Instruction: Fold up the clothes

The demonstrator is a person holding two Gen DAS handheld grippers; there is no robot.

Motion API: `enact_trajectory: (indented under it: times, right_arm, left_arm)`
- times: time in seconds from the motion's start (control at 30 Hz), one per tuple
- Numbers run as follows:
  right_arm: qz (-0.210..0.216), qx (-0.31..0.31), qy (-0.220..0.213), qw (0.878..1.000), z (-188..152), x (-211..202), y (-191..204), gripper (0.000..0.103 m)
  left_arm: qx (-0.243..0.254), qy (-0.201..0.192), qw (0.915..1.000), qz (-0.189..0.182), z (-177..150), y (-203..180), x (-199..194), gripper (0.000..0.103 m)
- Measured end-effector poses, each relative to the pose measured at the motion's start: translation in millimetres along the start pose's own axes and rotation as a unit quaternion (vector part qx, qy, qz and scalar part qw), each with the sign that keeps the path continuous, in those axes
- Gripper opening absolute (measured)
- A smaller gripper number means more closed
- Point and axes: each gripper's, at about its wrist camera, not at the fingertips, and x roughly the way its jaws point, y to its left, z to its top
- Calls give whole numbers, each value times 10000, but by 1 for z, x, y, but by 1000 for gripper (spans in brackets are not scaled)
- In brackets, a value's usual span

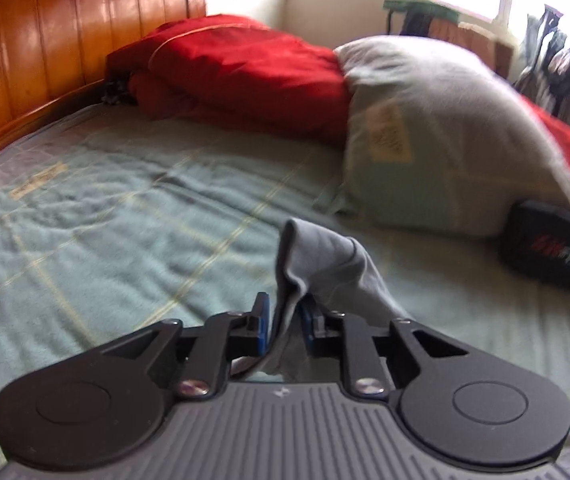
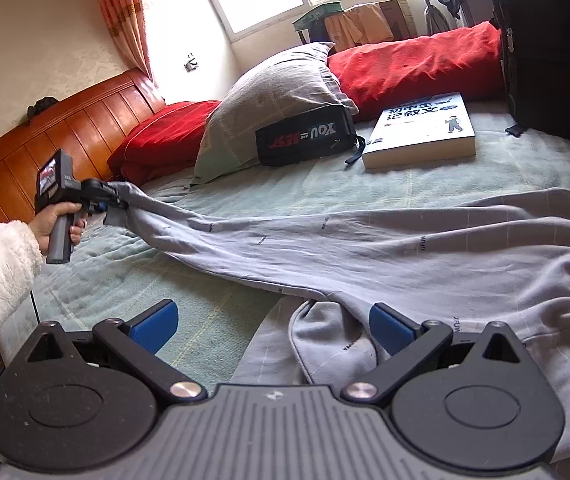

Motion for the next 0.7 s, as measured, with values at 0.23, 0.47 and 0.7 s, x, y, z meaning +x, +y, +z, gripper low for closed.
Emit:
enact_trajectory:
  times: [0.23, 0.47, 0.7]
  right_arm:
    - [70, 17, 64, 10000, -1, 5, 1, 103]
    - [136, 7, 81, 9999, -1, 7, 4, 103]
    - [162, -39, 38, 9999, -1, -1, 9, 103]
  left_arm:
    - [-159, -353, 9982, 459, 6, 18, -10, 46]
    - [-303, 178, 9993, 84, -11, 23, -3, 46]
    - [240, 591, 9979, -61, -50, 4, -5, 49]
